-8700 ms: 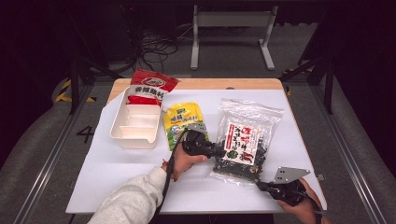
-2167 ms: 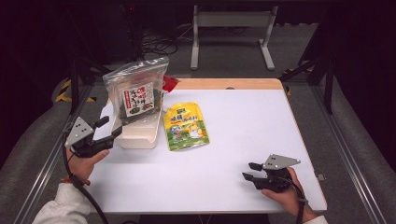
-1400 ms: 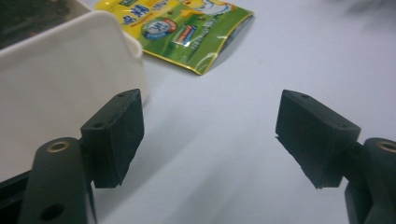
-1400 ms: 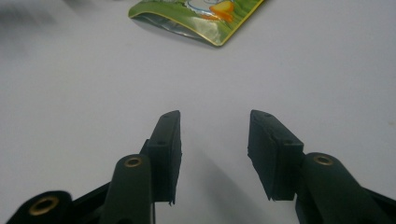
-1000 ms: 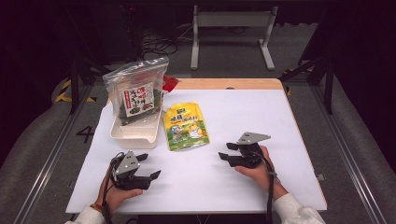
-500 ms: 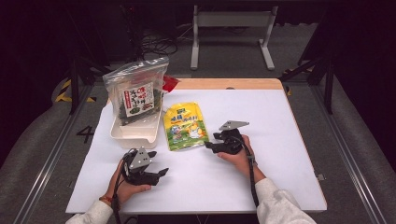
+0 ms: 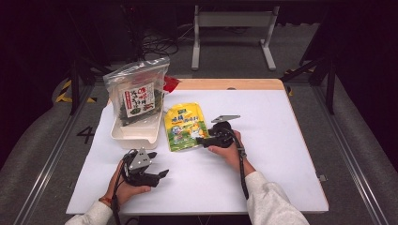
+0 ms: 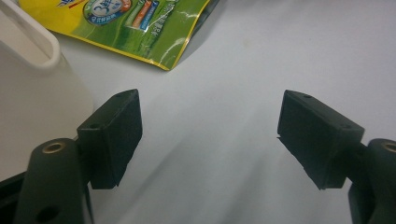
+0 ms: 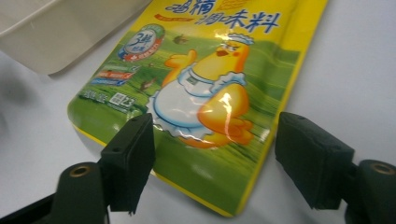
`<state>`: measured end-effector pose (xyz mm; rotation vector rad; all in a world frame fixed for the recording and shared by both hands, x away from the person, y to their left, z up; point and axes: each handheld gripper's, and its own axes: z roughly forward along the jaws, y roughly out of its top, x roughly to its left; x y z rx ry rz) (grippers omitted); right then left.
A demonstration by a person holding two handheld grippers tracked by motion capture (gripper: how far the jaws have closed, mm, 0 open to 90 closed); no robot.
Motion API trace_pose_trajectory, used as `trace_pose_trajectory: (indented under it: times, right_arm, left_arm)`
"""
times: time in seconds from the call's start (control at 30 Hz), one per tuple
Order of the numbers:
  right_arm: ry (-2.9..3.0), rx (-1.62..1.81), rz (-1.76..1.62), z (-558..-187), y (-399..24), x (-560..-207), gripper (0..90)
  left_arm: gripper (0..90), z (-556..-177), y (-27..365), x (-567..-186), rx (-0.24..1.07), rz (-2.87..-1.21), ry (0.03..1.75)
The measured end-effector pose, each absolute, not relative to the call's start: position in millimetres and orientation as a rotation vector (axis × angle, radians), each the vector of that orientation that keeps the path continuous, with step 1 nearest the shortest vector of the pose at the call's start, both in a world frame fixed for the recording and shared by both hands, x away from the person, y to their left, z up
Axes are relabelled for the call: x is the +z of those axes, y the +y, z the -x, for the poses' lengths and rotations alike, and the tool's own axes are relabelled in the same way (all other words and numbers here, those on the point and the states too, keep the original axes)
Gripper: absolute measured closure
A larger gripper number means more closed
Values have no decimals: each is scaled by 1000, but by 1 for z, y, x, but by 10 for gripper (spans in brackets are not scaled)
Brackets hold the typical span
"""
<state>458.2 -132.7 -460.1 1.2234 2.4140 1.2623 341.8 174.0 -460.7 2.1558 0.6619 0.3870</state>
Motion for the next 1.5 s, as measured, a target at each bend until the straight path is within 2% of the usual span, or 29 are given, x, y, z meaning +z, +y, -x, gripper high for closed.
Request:
trace_pose_trajectory:
  times: [0.23,0.4,0.67,0.8,0.93,1.03,1.1,1.2,1.5]
  right_arm:
    - [2436,1151,-1222,-459,-120,-457,244]
    - [2435,1072,-1187,-457,-117,-454,363]
    - [2409,1313,-1311,-466,-132,-459,305]
    - [2407,1413,-1370,-468,-133,-461,303]
    - [2393,1492,-1435,-471,-136,-463,318]
    - [2393,1411,-1399,-470,-132,-461,345]
    - [2388,1273,-1338,-467,-126,-457,313]
    - [2386,1251,-1326,-465,-123,-457,295]
    - [2352,1591,-1533,-470,-138,-467,287]
  left_arm:
    - [224,-343,174,-461,372,-2156,659]
    - [223,-347,170,-461,356,-2151,663]
    - [210,-362,155,-466,213,-2097,783]
    - [210,-371,150,-467,144,-2074,836]
    - [196,-379,145,-469,121,-2087,913]
    - [195,-380,142,-469,133,-2086,923]
    - [197,-381,140,-469,150,-2088,931]
    - [189,-383,138,-468,154,-2078,957]
    - [206,-388,131,-468,135,-2040,1007]
